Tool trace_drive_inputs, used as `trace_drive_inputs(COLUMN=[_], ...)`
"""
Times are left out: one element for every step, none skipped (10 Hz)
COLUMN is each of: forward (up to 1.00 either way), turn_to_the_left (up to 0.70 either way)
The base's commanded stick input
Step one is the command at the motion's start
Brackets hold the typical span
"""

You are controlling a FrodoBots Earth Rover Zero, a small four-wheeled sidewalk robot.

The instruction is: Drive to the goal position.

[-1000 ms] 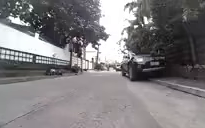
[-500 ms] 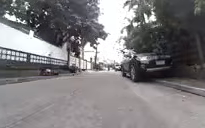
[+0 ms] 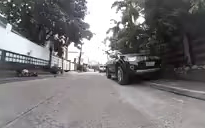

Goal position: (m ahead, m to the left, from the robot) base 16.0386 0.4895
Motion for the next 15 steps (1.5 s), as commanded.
trace_drive_inputs(forward=[1.00, 1.00, 1.00, 1.00, 1.00, 1.00, 1.00, 1.00, 1.00, 1.00, 1.00, 1.00, 1.00, 1.00, 1.00], turn_to_the_left=[0.00, 0.00, 0.00, 0.00, 0.00, 0.00, 0.00, 0.00, 0.00, 0.00, 0.00, 0.00, 0.00, 0.00, -0.01])
